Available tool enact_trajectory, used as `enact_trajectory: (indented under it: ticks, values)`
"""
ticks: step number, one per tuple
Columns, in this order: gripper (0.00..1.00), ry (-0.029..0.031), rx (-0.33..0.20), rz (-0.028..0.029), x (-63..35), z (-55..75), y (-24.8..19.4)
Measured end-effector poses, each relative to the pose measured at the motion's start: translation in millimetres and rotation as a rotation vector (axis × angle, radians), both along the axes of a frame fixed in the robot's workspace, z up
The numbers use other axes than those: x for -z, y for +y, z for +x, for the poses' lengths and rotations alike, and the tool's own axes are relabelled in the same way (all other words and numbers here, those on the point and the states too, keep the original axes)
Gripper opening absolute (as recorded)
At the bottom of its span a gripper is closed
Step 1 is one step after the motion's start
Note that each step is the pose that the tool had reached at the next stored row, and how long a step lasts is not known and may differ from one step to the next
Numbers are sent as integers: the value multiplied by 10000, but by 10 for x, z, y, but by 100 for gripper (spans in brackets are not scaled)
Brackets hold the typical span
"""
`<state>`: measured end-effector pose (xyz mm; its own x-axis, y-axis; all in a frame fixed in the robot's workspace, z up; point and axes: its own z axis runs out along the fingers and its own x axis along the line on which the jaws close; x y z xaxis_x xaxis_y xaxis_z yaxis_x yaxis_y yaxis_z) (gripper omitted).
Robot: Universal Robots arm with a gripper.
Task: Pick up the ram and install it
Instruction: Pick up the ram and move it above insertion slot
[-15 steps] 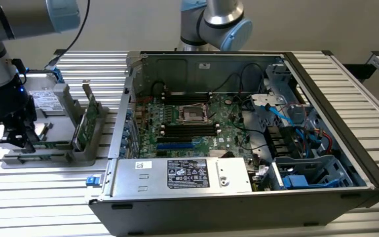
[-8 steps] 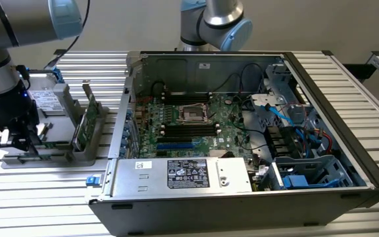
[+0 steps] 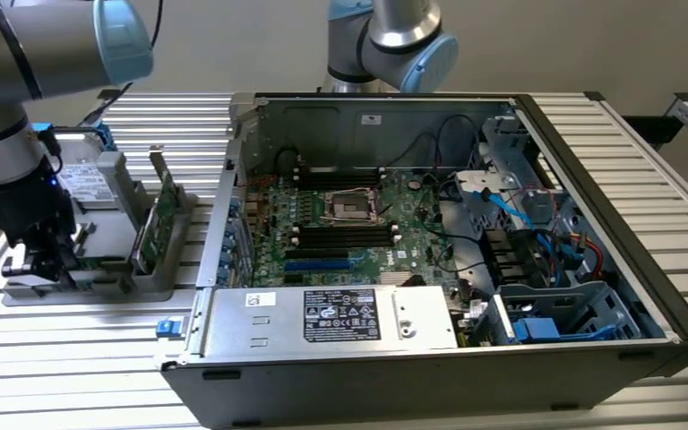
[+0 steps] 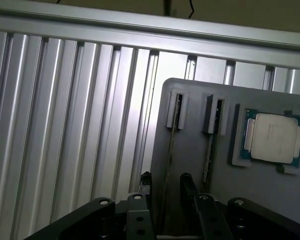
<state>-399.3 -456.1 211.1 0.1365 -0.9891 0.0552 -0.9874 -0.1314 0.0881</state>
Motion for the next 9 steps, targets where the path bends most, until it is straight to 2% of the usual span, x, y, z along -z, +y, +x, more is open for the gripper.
enact_trajectory:
  ticks: [9]
  values:
    - [36,-40,-236,1,164,0,0]
